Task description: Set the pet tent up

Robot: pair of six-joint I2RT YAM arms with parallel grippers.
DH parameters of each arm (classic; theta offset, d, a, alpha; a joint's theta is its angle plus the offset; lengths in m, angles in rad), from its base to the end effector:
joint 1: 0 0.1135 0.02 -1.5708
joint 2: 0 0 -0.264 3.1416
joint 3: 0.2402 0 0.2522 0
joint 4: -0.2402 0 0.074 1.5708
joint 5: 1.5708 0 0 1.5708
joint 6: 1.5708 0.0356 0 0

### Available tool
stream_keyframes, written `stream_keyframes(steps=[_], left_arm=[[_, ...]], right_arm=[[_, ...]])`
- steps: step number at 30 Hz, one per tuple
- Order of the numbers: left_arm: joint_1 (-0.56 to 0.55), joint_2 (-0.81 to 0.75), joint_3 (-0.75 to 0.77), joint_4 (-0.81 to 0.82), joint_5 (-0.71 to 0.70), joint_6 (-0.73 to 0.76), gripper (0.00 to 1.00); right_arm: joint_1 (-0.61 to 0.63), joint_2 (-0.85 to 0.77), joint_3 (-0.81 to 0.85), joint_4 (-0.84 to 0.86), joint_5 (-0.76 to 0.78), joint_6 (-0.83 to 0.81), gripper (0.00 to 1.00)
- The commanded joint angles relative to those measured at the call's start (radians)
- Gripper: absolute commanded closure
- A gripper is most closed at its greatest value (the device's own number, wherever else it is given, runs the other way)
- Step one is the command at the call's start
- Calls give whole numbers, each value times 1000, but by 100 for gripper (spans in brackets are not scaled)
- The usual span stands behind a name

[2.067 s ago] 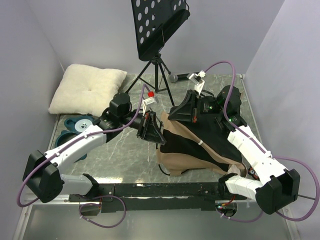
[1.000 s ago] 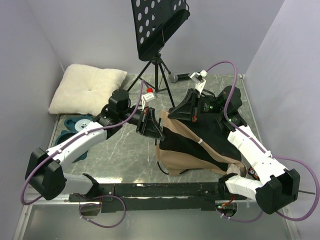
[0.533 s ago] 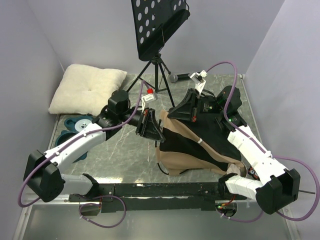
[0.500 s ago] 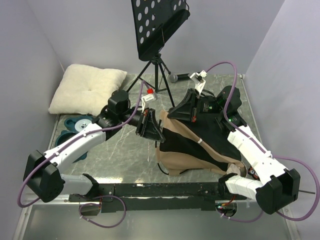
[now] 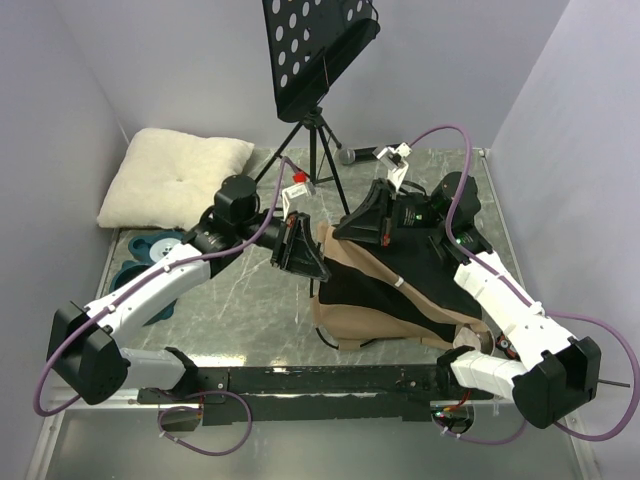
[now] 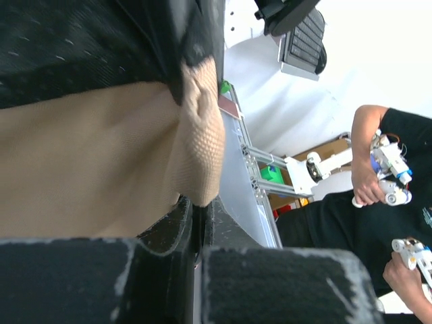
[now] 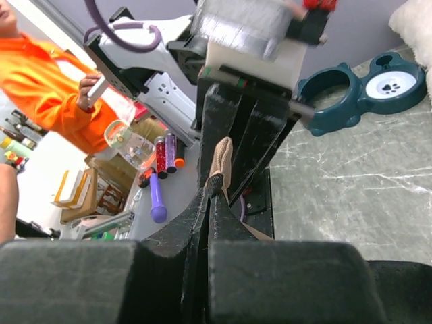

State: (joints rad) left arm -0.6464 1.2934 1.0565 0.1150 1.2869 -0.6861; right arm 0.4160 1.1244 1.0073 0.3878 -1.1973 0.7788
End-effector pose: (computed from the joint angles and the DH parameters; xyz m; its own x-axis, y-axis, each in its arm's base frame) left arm 0.2055 -0.1979 0.3580 -0.6638 0.2786 -0.6940 0.6575 -0.2247 -0.7191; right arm 0.2063 0.1274 0.4059 -0.5059 0.0567 -0.8607 -0.8609 -0.0964 0.4996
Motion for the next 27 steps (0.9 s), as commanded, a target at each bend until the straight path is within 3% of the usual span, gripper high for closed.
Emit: stream_keyframes(steps=[1,11,15,17,18,21,24,27], left_arm=[[36,21,43,-51,9,-41,99],[59,-6,102,-151,-15,109,96],[86,-22,160,-438,-58,342,54],[144,-35,166,-511,-67,396,38],[184,-51,154,-518,-58,401,25],[335,-107,91,-467,-25,358,14],[445,-164,47,-436,-46,350,12],[479,-187,28,-446,-116,411,11]], right_arm=[[23,-48,34,36,13,-44,100],[41,-46,63,-92,11,-159,100],[40,-35,111,-156,7,-225,100],[38,-41,143,-220,-11,-294,100],[38,-47,155,-272,-24,-335,100],[40,-72,174,-452,-76,-476,100],[44,-100,169,-649,-133,-640,100],[52,-113,195,-934,-140,-890,96]])
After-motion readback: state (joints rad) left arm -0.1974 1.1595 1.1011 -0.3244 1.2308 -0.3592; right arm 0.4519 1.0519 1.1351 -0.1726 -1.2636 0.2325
